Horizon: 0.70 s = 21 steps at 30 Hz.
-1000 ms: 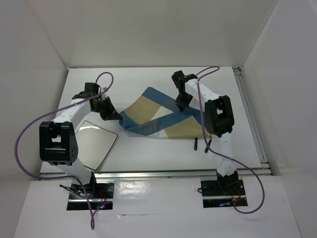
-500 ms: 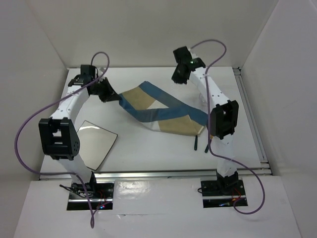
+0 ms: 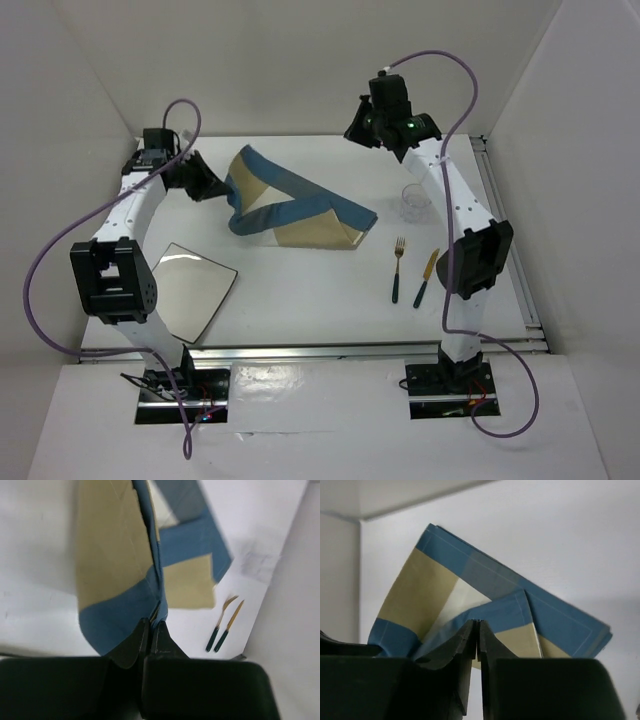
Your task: Set the dinner table for one person
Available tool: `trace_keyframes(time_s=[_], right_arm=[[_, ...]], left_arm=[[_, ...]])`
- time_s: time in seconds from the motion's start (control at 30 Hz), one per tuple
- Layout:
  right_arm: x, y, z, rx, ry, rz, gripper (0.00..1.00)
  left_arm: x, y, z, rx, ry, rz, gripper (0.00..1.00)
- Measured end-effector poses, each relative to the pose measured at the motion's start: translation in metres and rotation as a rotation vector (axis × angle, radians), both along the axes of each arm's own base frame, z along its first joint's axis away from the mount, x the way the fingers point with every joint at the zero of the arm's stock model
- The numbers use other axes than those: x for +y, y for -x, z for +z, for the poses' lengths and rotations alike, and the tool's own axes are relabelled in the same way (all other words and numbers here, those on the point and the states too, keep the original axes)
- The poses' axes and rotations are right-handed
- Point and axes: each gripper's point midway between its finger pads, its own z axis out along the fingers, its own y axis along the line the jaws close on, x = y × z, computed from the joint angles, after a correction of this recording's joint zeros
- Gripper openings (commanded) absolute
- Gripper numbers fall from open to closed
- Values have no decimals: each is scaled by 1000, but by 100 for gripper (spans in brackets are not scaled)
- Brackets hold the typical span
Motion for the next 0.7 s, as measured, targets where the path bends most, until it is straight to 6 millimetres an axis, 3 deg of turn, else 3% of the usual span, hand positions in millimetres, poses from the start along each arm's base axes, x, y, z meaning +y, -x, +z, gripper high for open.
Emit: trace_keyframes(time_s=[0.07, 0.13, 0.27, 0.37, 0.47, 0.7], right_arm=[[10, -4, -27, 54, 13, 52, 32], [19, -8, -66, 130, 42, 104, 48], [31, -9, -162, 318, 100, 183, 65], [31, -4, -213, 416, 142, 222, 68], [34, -7, -234, 443, 168, 265, 70], [45, -12, -239, 406, 144, 368, 79]], left_arm=[[-2, 16, -30, 84, 8, -2, 0], [-4, 32, -52, 157, 12, -4, 0], [-4, 39, -61, 187, 5, -6, 0], [-3, 38, -61, 181, -6, -8, 0], [-2, 38, -62, 175, -18, -15, 0], [-1, 38, -61, 173, -21, -16, 0]])
